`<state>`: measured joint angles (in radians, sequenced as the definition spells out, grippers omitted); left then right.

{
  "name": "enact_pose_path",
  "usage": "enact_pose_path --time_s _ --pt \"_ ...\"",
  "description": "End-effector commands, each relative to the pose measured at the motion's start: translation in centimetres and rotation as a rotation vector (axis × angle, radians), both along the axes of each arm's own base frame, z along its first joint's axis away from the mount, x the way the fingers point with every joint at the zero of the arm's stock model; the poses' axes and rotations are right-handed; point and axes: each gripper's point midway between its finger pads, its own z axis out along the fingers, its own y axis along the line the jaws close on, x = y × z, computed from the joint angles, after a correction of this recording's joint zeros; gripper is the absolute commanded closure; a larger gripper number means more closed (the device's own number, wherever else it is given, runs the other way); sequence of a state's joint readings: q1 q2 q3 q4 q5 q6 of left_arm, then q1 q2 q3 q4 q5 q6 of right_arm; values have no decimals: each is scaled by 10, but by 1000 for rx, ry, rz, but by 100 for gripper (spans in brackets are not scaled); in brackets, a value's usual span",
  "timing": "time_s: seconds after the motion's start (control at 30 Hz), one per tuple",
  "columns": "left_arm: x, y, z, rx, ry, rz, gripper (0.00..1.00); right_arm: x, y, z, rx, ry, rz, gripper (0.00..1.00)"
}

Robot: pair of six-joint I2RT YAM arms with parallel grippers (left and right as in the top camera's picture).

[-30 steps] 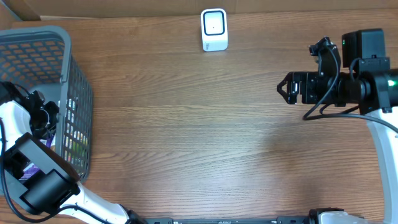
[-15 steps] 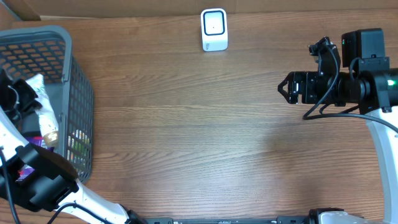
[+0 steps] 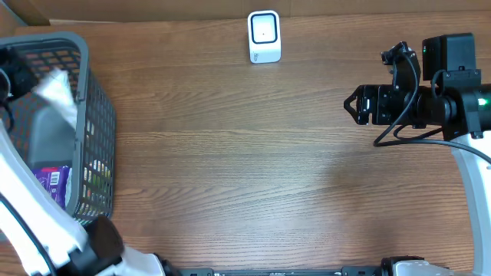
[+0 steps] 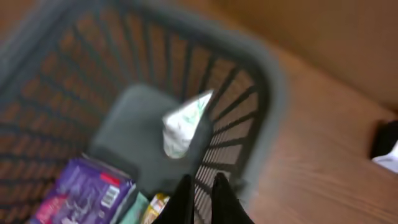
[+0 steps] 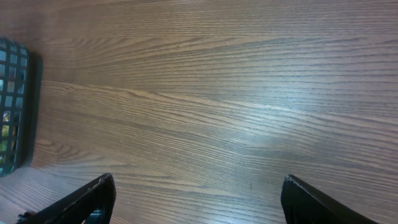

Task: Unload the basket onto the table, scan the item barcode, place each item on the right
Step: 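Grasp the white-and-gold cream tube in the basket with the left gripper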

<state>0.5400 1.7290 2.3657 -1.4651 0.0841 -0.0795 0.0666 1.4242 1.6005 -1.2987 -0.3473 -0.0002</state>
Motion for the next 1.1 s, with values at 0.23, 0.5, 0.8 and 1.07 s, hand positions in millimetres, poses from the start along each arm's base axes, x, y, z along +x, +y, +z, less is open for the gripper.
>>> enact_pose_path --time_s 0.23,0.5,0.8,1.07 --pt "-30 15 1 37 53 236 84 2 1 9 -6 -31 7 15" --pt "-25 36 -38 -32 154 310 39 2 1 9 -6 -32 7 14" --pt "4 50 -108 -139 318 259 39 2 1 9 -6 -32 7 14" --pt "27 55 -170 -234 431 228 39 2 1 9 -6 -32 7 14"
